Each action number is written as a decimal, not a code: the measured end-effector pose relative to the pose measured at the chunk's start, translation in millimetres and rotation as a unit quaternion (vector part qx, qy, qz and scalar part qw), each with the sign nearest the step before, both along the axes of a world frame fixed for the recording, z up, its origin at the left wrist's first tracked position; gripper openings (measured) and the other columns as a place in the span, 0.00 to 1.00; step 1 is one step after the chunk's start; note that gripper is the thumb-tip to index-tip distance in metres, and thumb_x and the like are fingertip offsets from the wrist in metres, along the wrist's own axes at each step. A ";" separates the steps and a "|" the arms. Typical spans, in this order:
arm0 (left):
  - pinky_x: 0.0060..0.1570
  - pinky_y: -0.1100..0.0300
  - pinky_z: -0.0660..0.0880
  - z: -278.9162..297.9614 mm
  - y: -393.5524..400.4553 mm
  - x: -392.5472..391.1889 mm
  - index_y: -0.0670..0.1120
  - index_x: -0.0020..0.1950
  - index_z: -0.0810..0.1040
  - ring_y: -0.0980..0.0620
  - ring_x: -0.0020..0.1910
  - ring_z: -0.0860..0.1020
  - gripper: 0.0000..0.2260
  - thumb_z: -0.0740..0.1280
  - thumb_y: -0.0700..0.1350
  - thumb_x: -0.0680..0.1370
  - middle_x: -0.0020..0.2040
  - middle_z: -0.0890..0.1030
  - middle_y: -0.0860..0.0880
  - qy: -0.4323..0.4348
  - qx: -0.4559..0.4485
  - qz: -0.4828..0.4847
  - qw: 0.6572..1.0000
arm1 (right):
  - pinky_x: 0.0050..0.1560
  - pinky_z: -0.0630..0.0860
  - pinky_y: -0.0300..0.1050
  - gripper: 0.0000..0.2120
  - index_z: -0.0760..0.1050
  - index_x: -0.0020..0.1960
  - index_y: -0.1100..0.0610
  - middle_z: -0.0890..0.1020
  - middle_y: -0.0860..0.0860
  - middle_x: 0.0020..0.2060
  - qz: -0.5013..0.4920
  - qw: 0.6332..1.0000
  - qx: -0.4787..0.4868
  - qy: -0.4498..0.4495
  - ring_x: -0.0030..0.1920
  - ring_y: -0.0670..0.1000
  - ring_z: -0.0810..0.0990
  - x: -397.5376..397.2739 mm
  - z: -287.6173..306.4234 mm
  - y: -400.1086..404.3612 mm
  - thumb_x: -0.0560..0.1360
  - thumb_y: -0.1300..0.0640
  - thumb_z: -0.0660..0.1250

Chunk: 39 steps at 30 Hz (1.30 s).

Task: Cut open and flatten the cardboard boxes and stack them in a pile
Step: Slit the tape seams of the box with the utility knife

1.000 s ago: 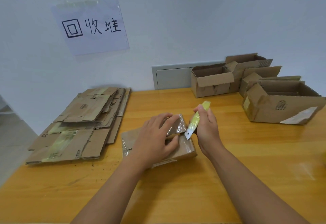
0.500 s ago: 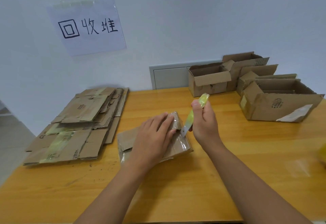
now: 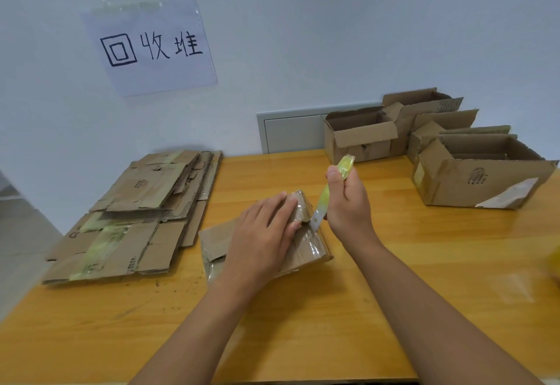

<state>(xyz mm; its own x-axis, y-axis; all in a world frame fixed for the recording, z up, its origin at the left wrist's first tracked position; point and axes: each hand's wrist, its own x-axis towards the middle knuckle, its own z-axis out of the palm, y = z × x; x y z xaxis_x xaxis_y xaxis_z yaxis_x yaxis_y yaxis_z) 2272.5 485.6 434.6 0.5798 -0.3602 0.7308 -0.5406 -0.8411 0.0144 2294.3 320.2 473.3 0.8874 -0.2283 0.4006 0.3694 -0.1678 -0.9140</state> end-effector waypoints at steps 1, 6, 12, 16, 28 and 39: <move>0.58 0.46 0.76 -0.7 0.6 0.8 0.40 0.68 0.76 0.43 0.61 0.77 0.18 0.58 0.49 0.84 0.65 0.78 0.41 -0.001 0.000 0.000 1.000 | 0.31 0.67 0.37 0.12 0.69 0.44 0.55 0.71 0.47 0.32 -0.002 1.000 0.002 -0.001 0.30 0.41 0.68 1.7 1.5 -0.1 0.84 0.51 0.56; 0.60 0.47 0.75 -4.9 -7.4 -3.8 0.40 0.68 0.76 0.43 0.62 0.77 0.18 0.60 0.49 0.84 0.65 0.78 0.40 -0.022 0.032 -0.022 0.999 | 0.35 0.74 0.52 0.14 0.70 0.47 0.57 0.72 0.51 0.34 0.001 1.000 0.012 0.015 0.35 0.51 0.73 11.4 11.8 0.2 0.84 0.49 0.55; 0.58 0.47 0.76 -3.9 -3.4 0.5 0.40 0.67 0.77 0.43 0.61 0.78 0.18 0.59 0.50 0.84 0.65 0.78 0.41 -0.023 0.003 -0.007 1.000 | 0.34 0.67 0.45 0.13 0.71 0.44 0.55 0.69 0.48 0.31 0.010 0.999 0.023 0.046 0.31 0.45 0.68 11.8 8.1 -8.0 0.84 0.52 0.56; 0.58 0.47 0.75 -5.4 -6.6 0.1 0.40 0.66 0.78 0.43 0.61 0.78 0.18 0.59 0.49 0.84 0.64 0.79 0.41 -0.029 0.010 -0.016 0.999 | 0.36 0.67 0.44 0.13 0.71 0.43 0.52 0.70 0.49 0.32 0.024 0.998 -0.003 0.055 0.32 0.46 0.68 7.1 2.8 -9.3 0.84 0.52 0.56; 0.58 0.47 0.76 -4.2 -6.8 -1.6 0.39 0.65 0.78 0.43 0.61 0.78 0.19 0.58 0.51 0.84 0.64 0.79 0.42 -0.022 0.005 -0.012 1.000 | 0.37 0.66 0.44 0.13 0.71 0.42 0.52 0.71 0.48 0.32 0.048 0.996 -0.021 0.066 0.34 0.47 0.69 8.6 3.9 -4.5 0.84 0.52 0.56; 0.59 0.47 0.75 -3.4 -6.6 -4.5 0.39 0.65 0.78 0.44 0.63 0.78 0.19 0.57 0.51 0.84 0.65 0.79 0.42 -0.026 0.008 -0.021 0.999 | 0.34 0.64 0.43 0.14 0.70 0.41 0.53 0.69 0.49 0.31 0.057 0.996 -0.033 0.056 0.32 0.47 0.67 19.3 10.8 -0.9 0.84 0.53 0.56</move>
